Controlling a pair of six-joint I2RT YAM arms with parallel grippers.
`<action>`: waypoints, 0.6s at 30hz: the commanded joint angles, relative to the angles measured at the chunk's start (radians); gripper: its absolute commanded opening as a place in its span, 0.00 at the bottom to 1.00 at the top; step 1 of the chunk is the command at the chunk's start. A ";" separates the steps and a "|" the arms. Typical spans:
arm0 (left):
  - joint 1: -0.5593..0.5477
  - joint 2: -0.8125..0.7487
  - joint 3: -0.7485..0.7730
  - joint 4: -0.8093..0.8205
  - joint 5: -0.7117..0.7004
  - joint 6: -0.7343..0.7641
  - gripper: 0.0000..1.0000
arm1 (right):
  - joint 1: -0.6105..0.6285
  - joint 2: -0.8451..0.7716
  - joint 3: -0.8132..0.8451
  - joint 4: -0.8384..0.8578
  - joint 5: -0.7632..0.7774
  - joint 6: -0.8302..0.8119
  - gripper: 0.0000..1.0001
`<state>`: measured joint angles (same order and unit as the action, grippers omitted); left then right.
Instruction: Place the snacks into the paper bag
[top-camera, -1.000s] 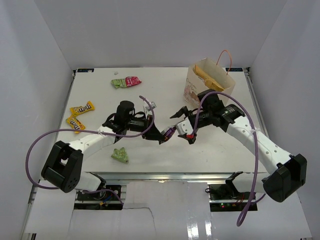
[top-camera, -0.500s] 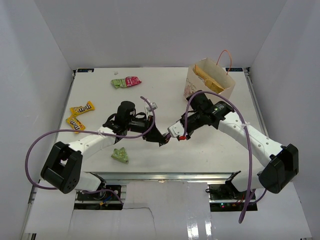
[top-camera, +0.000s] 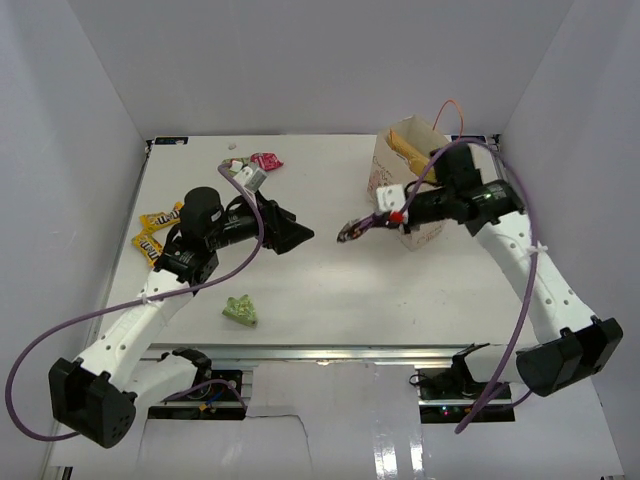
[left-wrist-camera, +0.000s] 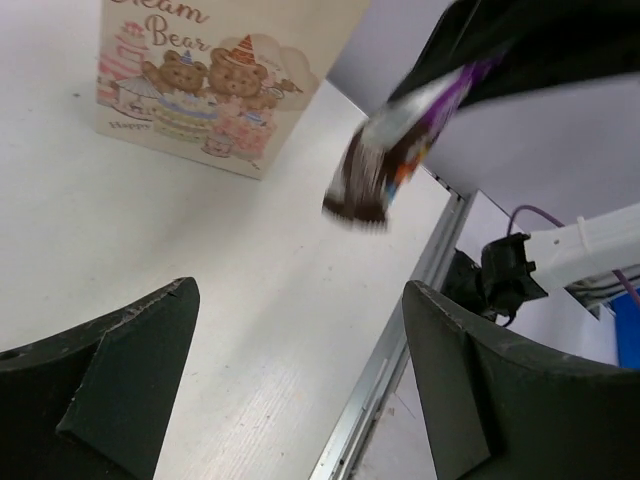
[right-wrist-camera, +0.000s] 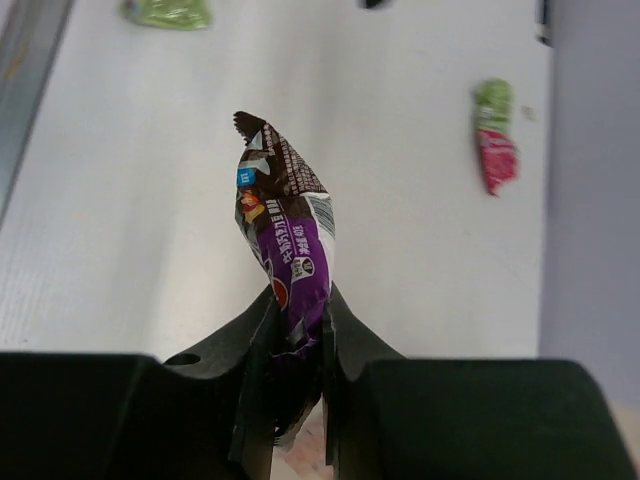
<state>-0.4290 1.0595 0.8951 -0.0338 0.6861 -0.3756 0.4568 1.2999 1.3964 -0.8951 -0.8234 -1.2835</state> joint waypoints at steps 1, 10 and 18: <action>-0.002 -0.024 -0.005 -0.107 -0.183 -0.003 0.93 | -0.143 -0.008 0.212 0.062 -0.163 0.202 0.14; -0.002 -0.125 -0.179 -0.083 -0.351 -0.108 0.93 | -0.556 0.048 0.409 0.455 -0.071 0.823 0.16; -0.002 -0.164 -0.226 -0.218 -0.633 -0.227 0.93 | -0.537 0.111 0.313 0.530 0.249 0.848 0.11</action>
<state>-0.4305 0.9226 0.6926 -0.1925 0.2146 -0.5232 -0.1093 1.4059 1.7485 -0.4500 -0.7116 -0.5007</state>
